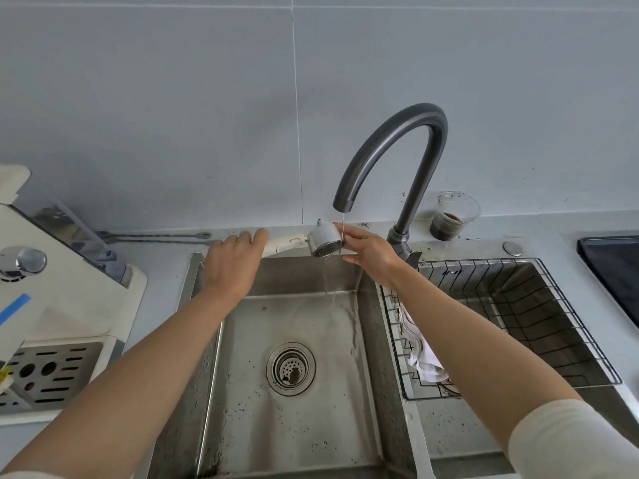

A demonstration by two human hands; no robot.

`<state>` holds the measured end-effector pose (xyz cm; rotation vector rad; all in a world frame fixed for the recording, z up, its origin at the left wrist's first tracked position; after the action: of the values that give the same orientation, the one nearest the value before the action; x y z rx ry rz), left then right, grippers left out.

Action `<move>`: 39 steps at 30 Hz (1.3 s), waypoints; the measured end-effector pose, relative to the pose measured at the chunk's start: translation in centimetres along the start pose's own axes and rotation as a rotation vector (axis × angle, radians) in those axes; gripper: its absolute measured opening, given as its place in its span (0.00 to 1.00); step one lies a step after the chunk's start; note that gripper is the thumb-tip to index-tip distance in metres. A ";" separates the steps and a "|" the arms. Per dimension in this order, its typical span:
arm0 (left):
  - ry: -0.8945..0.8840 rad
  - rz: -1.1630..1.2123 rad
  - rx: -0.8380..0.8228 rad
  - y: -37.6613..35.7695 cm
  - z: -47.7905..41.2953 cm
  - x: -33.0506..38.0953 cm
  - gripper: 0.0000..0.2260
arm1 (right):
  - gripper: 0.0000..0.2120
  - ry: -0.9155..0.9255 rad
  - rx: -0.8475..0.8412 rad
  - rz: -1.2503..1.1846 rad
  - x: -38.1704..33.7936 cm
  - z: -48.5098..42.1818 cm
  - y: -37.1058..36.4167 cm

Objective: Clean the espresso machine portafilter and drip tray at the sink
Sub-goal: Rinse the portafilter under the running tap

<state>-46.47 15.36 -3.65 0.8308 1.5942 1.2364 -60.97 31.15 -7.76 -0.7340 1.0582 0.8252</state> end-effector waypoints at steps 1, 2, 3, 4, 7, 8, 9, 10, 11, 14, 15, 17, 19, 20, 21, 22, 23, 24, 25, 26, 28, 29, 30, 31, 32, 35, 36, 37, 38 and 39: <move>-0.006 -0.029 0.020 0.0 0.0 0.2 0.26 | 0.19 0.004 0.000 -0.002 0.1 0.0 0.0; -0.011 -0.067 0.037 0.1 0.0 0.3 0.27 | 0.20 0.005 0.004 -0.008 0.1 -0.1 0.0; -0.007 -0.105 0.050 0.0 0.1 0.4 0.27 | 0.20 0.002 0.011 -0.015 0.3 -0.1 0.0; 0.007 -0.139 0.061 -0.1 0.0 0.5 0.27 | 0.20 0.000 0.015 -0.023 0.4 0.0 -0.1; 0.011 -0.163 0.083 -0.7 0.1 0.7 0.25 | 0.19 -0.001 0.013 -0.023 0.5 0.2 -0.2; 0.001 -0.154 0.078 -0.9 0.0 0.7 0.25 | 0.19 -0.001 0.011 -0.025 0.4 0.3 -0.2; -0.001 -0.142 0.076 -1.2 0.0 0.7 0.25 | 0.19 -0.001 0.009 -0.026 0.4 0.4 -0.2; -0.004 -0.124 0.073 -1.4 0.0 0.7 0.25 | 0.19 -0.002 0.009 -0.028 0.5 0.4 -0.1; -0.004 -0.082 0.040 -1.4 -0.1 0.7 0.25 | 0.18 -0.006 0.014 -0.027 0.5 0.4 0.0; -0.001 0.120 -0.177 -2.2 -0.3 0.6 0.17 | 0.17 -0.020 0.023 -0.053 0.8 0.3 0.1; 0.007 0.183 -0.290 -2.7 -0.4 0.6 0.15 | 0.17 -0.024 0.018 -0.062 0.9 0.2 0.1; 0.013 0.322 -0.444 -3.1 -0.2 0.7 0.15 | 0.16 -0.041 0.008 -0.068 1.1 0.1 0.1; 0.012 0.457 -0.526 -3.8 0.0 0.9 0.17 | 0.16 -0.061 0.017 -0.061 1.5 -0.1 0.3; 0.007 0.530 -0.572 -4.0 0.0 1.1 0.18 | 0.15 -0.072 0.021 -0.062 1.6 -0.1 0.4; 0.001 0.615 -0.618 -4.4 0.1 1.3 0.17 | 0.14 -0.081 0.021 -0.067 1.7 0.0 0.5; -0.010 0.699 -0.656 -4.6 0.2 1.5 0.17 | 0.13 -0.090 0.018 -0.078 1.7 0.1 0.5; -0.027 0.772 -0.691 -4.7 0.3 1.8 0.16 | 0.13 -0.100 0.018 -0.086 1.7 0.2 0.5; -0.042 0.829 -0.726 -4.8 0.4 2.0 0.15 | 0.12 -0.111 0.019 -0.095 1.7 0.4 0.5; -0.055 0.867 -0.753 -5.0 0.6 2.2 0.14 | 0.12 -0.122 0.021 -0.100 1.8 0.5 0.5; -0.066 0.890 -0.771 -5.1 0.8 2.3 0.12 | 0.12 -0.130 0.020 -0.105 2.0 0.7 0.6; -0.077 0.908 -0.789 -5.4 1.1 2.7 0.10 | 0.13 -0.142 0.010 -0.096 2.2 0.9 0.6; -0.075 0.921 -0.795 -5.6 1.3 3.0 0.10 | 0.14 -0.150 0.003 -0.079 2.3 1.1 0.6; -0.066 0.936 -0.802 -5.8 1.5 3.2 0.09 | 0.15 -0.159 -0.003 -0.056 2.3 1.2 0.6; -0.055 0.952 -0.807 -6.0 1.8 3.5 0.09 | 0.16 -0.169 -0.006 -0.025 2.3 1.3 0.6; -0.044 0.967 -0.809 -6.3 2.1 3.8 0.09 | 0.17 -0.179 -0.006 0.006 2.2 1.3 0.7; -0.016 1.036 -0.827 -7.0 3.1 5.0 0.11 | 0.17 -0.194 0.000 0.097 2.0 1.4 0.6; -0.012 1.075 -0.834 -7.0 3.4 5.4 0.11 | 0.17 -0.193 0.005 0.119 2.0 1.5 0.6; -0.009 1.114 -0.837 -7.0 3.6 5.8 0.12 | 0.17 -0.192 0.011 0.137 1.9 1.5 0.5; 0.000 1.151 -0.837 -6.9 3.8 6.2 0.15 | 0.16 -0.189 0.018 0.152 1.9 1.5 0.5; 0.008 1.176 -0.829 -6.9 3.9 6.5 0.18 | 0.16 -0.186 0.025 0.165 1.8 1.5 0.4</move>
<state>-44.87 20.73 -12.22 1.1894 0.3251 2.4406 -60.19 33.06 -9.05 -0.5424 0.9682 1.0006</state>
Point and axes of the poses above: each hand's wrist, its own z-axis away from the middle knuckle, its own y-axis out of the back of the hand, x = y × z, the point moved 4 cm from there along -z, towards the middle knuckle, and after that the axes turned 13 degrees about -x, right-handed, at the moved point
